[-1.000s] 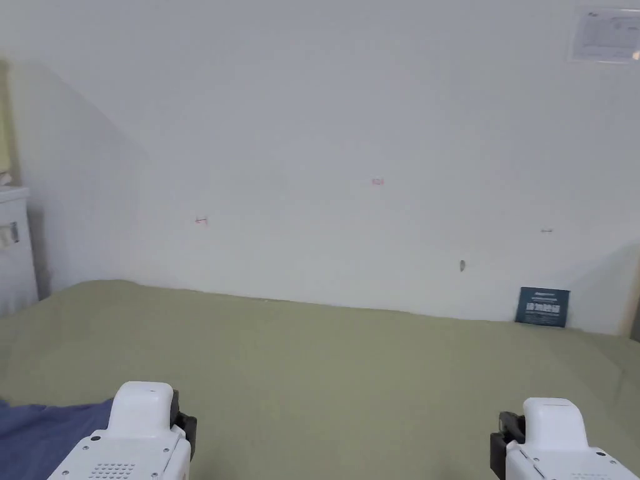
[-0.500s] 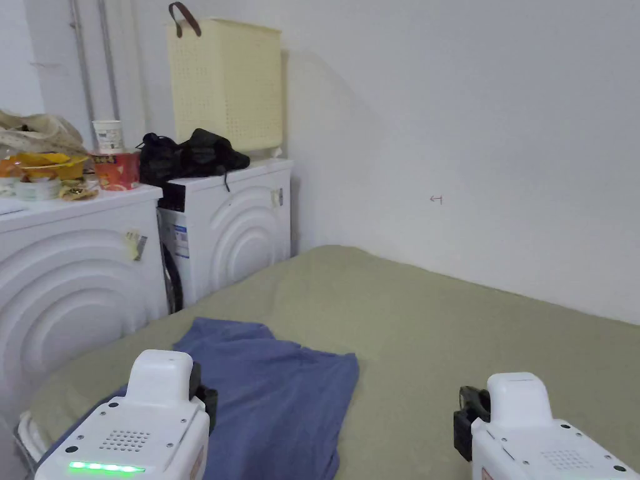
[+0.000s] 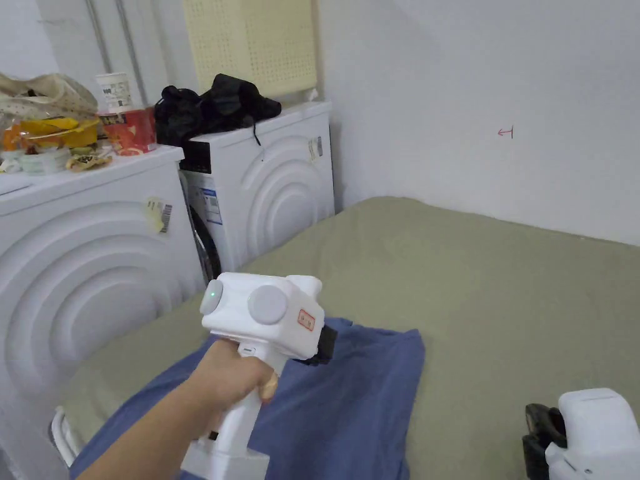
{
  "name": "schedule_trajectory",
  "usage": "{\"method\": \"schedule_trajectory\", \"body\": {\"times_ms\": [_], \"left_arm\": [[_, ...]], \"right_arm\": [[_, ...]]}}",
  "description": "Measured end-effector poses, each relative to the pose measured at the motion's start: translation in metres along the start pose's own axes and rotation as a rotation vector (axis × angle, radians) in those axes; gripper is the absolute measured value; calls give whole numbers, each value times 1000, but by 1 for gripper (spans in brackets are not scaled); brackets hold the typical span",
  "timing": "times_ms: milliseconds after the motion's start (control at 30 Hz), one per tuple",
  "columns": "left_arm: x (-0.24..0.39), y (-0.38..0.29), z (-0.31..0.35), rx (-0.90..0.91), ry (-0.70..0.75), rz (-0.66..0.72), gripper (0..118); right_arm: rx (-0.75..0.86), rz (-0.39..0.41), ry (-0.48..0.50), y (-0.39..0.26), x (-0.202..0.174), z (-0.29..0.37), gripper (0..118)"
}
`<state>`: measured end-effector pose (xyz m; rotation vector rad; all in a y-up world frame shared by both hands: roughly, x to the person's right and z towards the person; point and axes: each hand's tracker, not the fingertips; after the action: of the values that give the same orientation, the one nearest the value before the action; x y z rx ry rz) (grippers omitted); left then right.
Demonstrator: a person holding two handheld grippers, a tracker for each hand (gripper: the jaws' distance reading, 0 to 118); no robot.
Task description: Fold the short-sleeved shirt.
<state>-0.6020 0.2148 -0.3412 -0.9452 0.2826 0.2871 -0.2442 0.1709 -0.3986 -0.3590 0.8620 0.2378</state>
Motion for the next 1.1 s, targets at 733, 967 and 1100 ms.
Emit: {"method": "schedule_trajectory", "body": {"times_ms": [733, 967, 1100], "left_arm": [[-27, 57, -87, -160, 33, -13, 0], [42, 79, -2, -4, -4, -99, 0], [127, 97, 25, 27, -129, -242, 0]], "right_arm": [[-49, -82, -45, -28, 46, -21, 0], [-39, -140, -222, -38, 114, 55, 0], [-37, -189, -346, -51, 165, 114, 0]]}}
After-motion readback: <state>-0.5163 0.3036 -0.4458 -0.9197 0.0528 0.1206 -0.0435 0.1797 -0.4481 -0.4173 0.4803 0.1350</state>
